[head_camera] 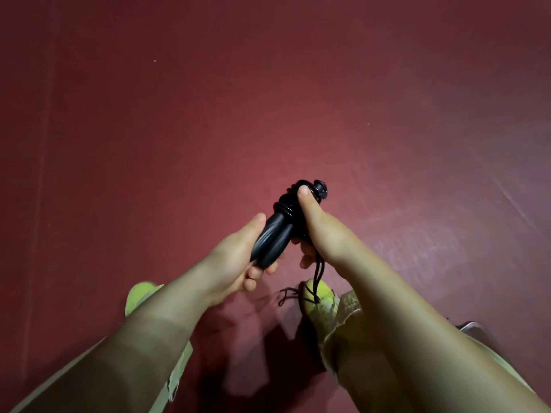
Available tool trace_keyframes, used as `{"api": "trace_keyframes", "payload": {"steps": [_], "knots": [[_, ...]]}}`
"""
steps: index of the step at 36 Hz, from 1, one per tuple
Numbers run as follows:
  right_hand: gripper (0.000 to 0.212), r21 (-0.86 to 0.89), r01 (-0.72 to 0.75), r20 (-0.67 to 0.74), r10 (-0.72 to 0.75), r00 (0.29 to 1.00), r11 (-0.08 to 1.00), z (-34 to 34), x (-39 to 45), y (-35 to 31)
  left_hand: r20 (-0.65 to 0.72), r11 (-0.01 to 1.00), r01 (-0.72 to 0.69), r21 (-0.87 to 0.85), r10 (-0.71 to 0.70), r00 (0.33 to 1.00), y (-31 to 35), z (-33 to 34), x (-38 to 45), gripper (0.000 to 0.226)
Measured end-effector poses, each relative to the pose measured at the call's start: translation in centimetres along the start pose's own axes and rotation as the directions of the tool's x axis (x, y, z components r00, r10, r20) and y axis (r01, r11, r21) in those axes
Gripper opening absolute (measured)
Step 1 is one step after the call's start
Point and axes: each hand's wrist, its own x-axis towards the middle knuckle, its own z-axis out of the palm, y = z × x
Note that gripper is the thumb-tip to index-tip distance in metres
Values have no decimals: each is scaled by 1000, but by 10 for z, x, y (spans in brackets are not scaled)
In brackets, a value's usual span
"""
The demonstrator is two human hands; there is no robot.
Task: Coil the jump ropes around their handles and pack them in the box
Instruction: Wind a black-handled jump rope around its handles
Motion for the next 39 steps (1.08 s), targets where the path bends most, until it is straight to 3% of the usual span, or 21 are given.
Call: {"api": "trace_keyframes", "payload": {"steps": [4, 6, 10, 20, 24, 28, 30, 32, 34, 37, 39], "knots": [[73, 68, -68, 73, 63, 995, 995, 1, -1, 1, -118, 969, -80, 232, 110, 987, -3, -2, 3, 63], [70, 121, -85, 103, 73, 992, 989, 1, 0, 1, -155, 943, -112, 315, 167, 974, -5, -4, 4, 53], [77, 198, -66, 90, 49, 995, 978, -1, 3, 1, -167, 929, -164, 331, 229, 959, -10, -8, 10, 33], [67, 203, 18, 47, -28, 999, 979, -1, 3, 4, -119, 940, -194, 282, 235, 965, -6, -12, 12, 46], [55, 178, 31, 93, -48, 995, 984, 0, 0, 2, -198, 890, -170, 423, 274, 941, -7, -16, 11, 50], [47, 115, 118, 25, -122, 992, 986, 0, 2, 2, -235, 820, -164, 548, 339, 911, -8, -13, 10, 47], [46, 103, 193, -14, -192, 981, 976, -1, 3, 2, -162, 837, -190, 513, 312, 936, -7, -15, 10, 52], [41, 119, 260, -4, -261, 965, 958, -1, 0, 1, -13, 957, -192, 219, 200, 980, -5, -17, 5, 40], [35, 228, 308, 35, -324, 945, 924, 0, -4, 1, 214, 992, -8, -130, 36, 976, -6, -20, 2, 42], [55, 396, 325, 164, -414, 895, 859, 0, -7, 5, 568, 917, 202, -344, 32, 823, -11, -22, 1, 75], [57, 417, 311, 248, -436, 865, 854, 0, -5, 7, 669, 883, 268, -385, 67, 740, -12, -21, 1, 85]]}}
